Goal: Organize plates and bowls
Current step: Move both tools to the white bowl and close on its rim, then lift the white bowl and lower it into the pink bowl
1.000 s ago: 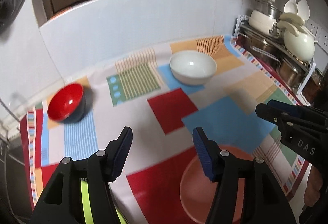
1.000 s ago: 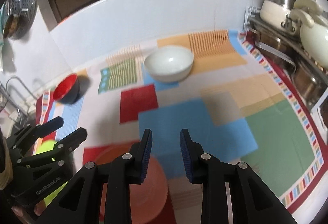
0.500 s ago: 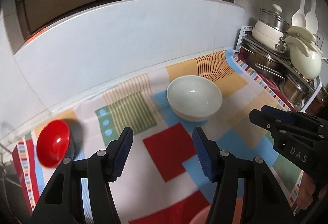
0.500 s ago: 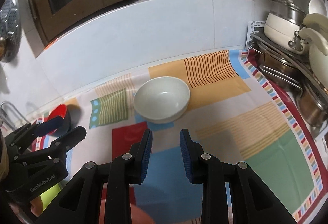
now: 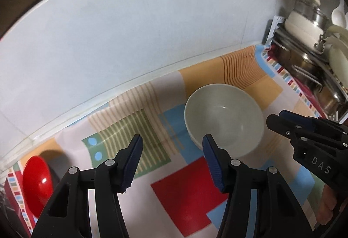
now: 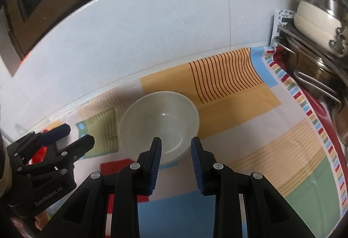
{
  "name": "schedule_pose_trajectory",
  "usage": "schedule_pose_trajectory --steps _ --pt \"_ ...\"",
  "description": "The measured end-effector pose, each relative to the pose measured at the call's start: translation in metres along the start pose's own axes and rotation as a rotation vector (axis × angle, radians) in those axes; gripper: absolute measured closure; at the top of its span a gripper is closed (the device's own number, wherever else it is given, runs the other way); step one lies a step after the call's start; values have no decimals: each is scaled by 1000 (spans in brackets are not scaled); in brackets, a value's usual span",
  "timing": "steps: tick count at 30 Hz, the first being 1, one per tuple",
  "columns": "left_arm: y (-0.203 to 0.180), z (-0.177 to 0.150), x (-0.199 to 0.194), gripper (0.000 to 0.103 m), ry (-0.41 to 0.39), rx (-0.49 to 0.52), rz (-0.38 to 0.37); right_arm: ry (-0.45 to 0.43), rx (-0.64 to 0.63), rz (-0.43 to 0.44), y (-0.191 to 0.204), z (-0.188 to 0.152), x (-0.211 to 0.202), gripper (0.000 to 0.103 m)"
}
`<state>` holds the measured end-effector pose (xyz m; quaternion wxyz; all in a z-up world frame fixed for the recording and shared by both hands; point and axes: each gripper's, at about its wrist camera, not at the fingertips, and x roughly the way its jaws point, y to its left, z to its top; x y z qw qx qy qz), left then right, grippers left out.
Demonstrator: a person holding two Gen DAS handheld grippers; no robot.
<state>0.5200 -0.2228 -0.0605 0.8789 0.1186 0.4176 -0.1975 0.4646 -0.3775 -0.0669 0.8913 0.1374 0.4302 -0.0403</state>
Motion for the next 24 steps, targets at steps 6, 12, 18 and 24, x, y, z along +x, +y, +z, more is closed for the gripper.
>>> schedule_pose_trajectory --steps 6,12,18,24 --pt "-3 8 37 49 57 21 0 55 21 -13 -9 4 33 74" --pt "-6 12 61 56 89 20 -14 83 54 -17 -17 1 50 74" --pt "-9 14 75 77 122 3 -58 89 58 -16 -18 1 57 82" --pt "-15 19 84 90 138 -7 -74 80 54 -13 -15 0 56 88"
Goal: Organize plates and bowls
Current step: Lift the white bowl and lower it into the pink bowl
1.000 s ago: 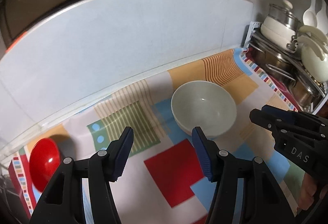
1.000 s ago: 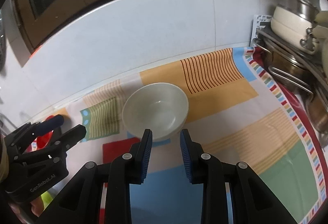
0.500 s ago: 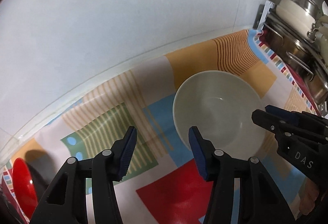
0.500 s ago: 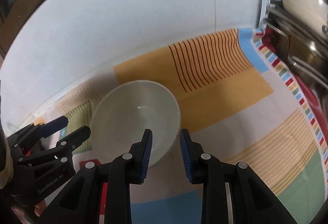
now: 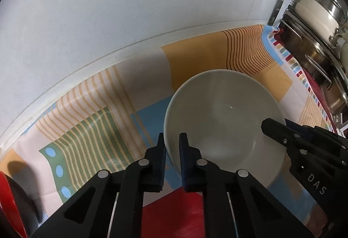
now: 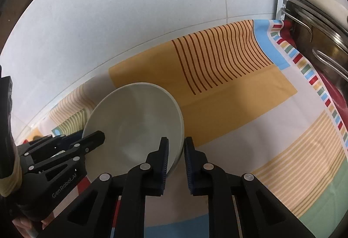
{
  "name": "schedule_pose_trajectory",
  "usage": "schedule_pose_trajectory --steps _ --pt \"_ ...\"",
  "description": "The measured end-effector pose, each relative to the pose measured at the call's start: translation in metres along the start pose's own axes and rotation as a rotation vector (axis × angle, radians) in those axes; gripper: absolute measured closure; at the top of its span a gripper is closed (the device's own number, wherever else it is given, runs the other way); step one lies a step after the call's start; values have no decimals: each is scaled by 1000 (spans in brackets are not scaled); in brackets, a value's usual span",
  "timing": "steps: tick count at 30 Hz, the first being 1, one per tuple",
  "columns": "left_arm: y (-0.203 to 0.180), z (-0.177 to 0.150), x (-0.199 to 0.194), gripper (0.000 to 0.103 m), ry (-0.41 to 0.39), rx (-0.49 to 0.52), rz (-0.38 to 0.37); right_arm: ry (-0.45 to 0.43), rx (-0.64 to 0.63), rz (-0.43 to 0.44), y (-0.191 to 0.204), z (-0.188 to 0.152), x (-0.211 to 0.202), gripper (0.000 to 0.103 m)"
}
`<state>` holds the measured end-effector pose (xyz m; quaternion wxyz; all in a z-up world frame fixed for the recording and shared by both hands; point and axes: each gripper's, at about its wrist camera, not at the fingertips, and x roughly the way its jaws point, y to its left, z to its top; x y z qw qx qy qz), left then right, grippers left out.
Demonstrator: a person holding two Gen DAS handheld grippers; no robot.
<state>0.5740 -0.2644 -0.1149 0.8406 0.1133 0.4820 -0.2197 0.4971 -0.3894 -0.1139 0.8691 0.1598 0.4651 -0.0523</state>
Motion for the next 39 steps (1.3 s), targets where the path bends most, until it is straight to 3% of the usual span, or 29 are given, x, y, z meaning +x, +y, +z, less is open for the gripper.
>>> schedule_pose_trajectory --steps 6,15,30,39 --pt "-1 -3 -4 92 -3 1 27 3 17 5 -3 1 -2 90" --pt "0 -27 -54 92 -61 -11 40 -36 12 31 6 -14 -42 90" --pt "-20 -95 -156 92 -153 -68 33 -98 -18 54 20 -64 -140 90" --pt "-30 -143 -208 92 -217 -61 42 -81 -27 77 33 -103 -181 90"
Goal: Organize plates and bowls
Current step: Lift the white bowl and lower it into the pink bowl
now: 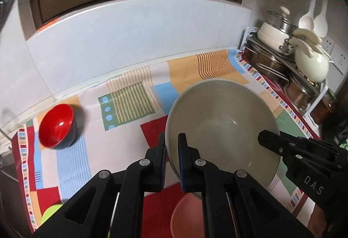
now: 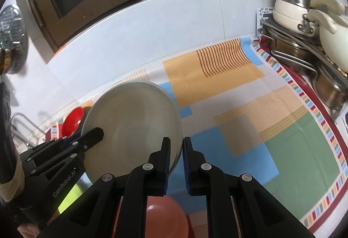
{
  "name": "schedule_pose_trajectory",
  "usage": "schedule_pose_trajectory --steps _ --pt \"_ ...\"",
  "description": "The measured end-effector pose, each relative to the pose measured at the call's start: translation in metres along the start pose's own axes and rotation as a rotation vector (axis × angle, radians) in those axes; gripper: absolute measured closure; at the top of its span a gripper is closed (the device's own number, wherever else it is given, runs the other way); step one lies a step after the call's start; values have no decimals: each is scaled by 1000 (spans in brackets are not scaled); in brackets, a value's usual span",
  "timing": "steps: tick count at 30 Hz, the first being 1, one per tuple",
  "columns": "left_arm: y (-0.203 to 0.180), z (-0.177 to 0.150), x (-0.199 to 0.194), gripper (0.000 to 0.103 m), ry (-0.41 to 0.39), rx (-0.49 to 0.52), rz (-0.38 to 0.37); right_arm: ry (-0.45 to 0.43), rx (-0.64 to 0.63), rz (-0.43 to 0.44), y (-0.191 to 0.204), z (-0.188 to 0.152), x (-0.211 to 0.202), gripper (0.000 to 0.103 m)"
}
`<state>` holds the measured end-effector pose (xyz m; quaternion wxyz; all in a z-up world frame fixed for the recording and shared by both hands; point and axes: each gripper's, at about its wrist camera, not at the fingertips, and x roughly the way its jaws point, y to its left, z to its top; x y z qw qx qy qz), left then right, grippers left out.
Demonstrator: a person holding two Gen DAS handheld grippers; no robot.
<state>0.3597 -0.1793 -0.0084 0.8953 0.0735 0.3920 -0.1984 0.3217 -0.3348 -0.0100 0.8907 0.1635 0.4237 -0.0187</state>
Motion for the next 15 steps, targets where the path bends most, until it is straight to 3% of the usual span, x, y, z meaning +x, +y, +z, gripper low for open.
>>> schedule_pose_trajectory --steps 7,15 --pt "-6 -29 -24 92 18 9 -15 16 -13 -6 7 -30 -27 90" --pt "-7 -61 -28 92 78 -15 -27 79 -7 -11 8 -63 -30 90"
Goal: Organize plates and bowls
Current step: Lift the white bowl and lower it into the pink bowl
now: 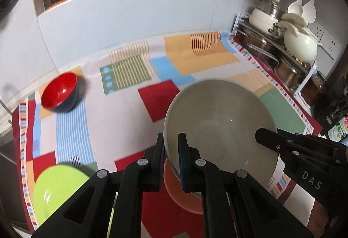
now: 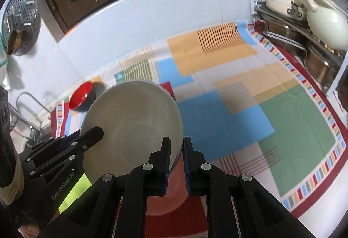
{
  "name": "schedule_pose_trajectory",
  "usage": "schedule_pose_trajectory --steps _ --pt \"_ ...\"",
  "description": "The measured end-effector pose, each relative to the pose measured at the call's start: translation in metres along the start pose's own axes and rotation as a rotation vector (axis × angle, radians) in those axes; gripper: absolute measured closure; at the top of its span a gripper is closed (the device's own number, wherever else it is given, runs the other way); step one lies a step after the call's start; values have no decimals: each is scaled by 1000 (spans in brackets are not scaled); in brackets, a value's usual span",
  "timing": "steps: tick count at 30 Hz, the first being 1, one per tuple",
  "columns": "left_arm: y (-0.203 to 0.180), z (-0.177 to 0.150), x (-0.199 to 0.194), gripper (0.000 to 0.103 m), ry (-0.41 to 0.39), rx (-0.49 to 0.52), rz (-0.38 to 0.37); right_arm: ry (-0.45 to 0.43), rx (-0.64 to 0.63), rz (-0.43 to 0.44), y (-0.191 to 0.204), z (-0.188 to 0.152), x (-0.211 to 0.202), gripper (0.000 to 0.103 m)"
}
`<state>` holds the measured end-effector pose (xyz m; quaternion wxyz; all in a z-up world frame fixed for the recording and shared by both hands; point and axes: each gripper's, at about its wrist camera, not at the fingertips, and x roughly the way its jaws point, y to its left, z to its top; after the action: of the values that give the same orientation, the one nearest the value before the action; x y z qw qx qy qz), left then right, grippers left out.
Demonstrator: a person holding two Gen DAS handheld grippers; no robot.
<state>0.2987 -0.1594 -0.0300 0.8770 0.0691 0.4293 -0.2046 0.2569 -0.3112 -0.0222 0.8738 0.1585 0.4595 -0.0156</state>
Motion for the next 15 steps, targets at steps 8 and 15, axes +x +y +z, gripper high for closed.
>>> schedule_pose_trajectory --steps 8,15 --pt "4 -20 7 92 51 -11 0 59 5 0 0 -20 10 90" --pt "4 -29 14 92 84 -6 -1 87 4 -6 0 -28 15 90"
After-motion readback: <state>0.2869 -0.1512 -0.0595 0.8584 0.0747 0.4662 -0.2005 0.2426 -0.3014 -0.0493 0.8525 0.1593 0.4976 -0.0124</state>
